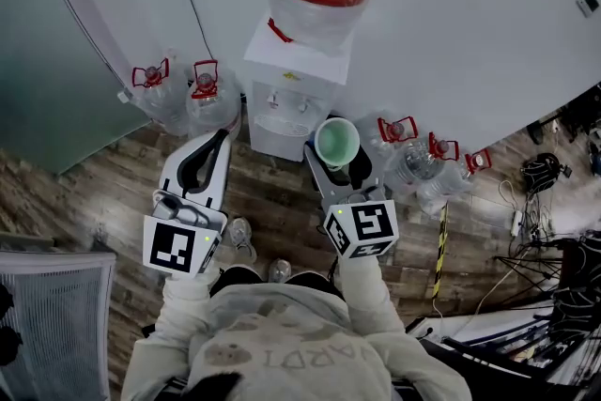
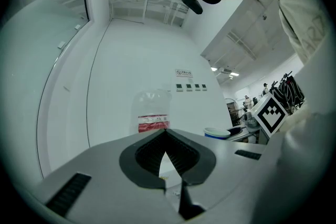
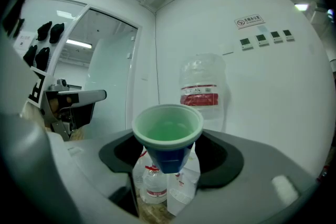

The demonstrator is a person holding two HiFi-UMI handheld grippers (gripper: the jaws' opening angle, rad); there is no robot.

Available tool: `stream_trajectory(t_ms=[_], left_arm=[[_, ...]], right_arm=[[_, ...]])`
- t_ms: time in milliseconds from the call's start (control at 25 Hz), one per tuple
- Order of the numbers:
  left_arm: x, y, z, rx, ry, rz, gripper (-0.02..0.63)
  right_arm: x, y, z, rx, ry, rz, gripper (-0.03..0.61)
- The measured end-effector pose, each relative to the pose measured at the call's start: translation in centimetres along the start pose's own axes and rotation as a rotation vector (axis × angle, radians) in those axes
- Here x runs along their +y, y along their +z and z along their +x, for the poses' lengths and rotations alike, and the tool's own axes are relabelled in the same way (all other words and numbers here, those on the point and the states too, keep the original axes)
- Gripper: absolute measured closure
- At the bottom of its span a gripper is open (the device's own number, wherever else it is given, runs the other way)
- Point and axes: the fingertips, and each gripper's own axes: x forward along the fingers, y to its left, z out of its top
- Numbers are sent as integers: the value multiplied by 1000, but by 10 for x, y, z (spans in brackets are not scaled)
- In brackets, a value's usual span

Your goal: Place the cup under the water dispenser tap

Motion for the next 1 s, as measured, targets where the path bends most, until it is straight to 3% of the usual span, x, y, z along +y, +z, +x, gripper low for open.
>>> stream_trajectory(t_ms=[560,1000], left_arm=[[69,-45,75,35,-108,-55,609],[109,-108,120,80,-204,-89,609]], right_arm=[[-19,-51,100,78,-66,43,268],[-28,-122,166,175,-110,77,268]])
